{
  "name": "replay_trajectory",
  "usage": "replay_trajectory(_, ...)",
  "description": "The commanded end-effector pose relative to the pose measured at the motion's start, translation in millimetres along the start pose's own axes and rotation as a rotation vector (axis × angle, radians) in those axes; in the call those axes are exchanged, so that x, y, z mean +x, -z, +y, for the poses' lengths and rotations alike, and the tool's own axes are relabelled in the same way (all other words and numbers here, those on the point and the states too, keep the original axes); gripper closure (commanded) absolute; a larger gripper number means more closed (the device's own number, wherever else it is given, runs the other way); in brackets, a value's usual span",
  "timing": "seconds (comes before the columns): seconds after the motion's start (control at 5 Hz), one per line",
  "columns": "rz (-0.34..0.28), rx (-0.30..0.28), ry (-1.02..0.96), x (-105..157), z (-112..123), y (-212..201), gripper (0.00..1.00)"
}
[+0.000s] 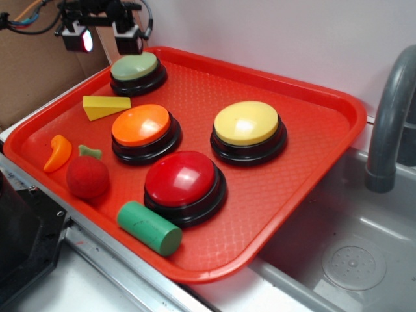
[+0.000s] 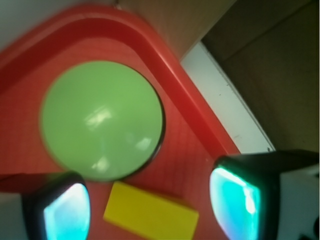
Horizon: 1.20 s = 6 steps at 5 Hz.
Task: Push the green button.
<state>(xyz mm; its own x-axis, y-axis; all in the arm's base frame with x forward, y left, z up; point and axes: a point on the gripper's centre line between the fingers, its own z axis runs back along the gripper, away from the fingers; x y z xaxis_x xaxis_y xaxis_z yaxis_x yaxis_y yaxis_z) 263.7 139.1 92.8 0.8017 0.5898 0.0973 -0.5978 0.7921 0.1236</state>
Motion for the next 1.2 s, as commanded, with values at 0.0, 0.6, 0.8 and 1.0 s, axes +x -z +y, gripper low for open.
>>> replay_trajectory(0.0, -0.087, -0.018, 0.007, 5, 7, -34, 0.00)
replay_trajectory(0.6, -0.106, -0.040, 0.017, 4, 8, -48, 0.00)
replay_trajectory(0.8, -0.109, -0.052, 0.020, 3, 9, -52, 0.00)
replay_trajectory(1.0, -0.113, -0.055, 0.023, 1, 7, -55, 0.00)
